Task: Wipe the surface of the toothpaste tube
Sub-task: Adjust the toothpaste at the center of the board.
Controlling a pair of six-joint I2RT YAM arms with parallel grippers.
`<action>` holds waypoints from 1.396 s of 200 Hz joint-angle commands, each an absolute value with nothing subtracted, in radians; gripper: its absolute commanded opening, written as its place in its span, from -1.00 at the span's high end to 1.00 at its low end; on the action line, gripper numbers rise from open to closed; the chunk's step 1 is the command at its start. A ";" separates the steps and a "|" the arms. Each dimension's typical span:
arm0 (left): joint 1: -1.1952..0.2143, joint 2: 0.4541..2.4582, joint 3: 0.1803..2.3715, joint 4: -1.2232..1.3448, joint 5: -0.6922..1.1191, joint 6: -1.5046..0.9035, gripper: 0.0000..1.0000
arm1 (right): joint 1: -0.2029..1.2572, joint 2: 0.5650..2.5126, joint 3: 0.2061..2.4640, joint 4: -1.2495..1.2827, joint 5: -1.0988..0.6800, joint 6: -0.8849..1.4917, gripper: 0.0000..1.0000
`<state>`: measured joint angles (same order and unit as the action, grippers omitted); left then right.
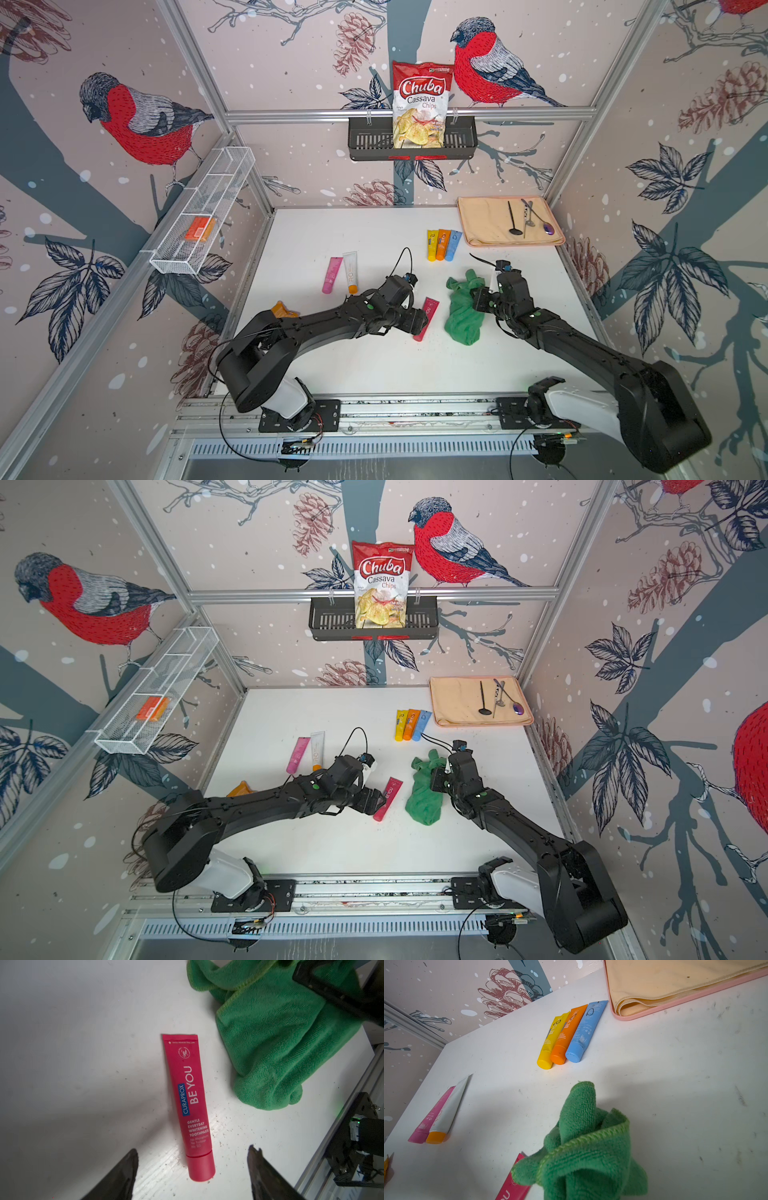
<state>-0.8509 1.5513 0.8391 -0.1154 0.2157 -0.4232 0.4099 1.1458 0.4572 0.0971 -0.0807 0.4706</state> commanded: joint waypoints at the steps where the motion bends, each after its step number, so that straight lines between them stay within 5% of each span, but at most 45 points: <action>1: -0.839 1.601 0.855 -0.092 0.369 -0.442 -0.51 | 0.406 1.158 0.442 0.176 -0.084 0.481 0.79; 66: -0.793 1.701 0.848 -0.050 0.480 -0.443 -0.36 | 0.408 1.204 0.424 0.238 -0.115 0.488 0.79; 141: -0.788 1.770 0.858 -0.053 0.436 -0.441 0.34 | 0.413 1.203 0.420 0.245 -0.122 0.490 0.79; 185: -0.791 1.764 0.860 -0.096 0.315 -0.452 0.57 | 0.416 1.207 0.422 0.246 -0.123 0.488 0.79; 279: -0.902 1.662 0.963 -0.500 -0.483 -0.525 0.69 | 0.426 1.206 0.422 0.246 -0.124 0.488 0.79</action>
<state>-0.8806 1.6741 0.9459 -0.3355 -0.1749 -0.4782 0.4236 1.2072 0.4202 0.2119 -0.1139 0.4778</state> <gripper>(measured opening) 0.167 0.132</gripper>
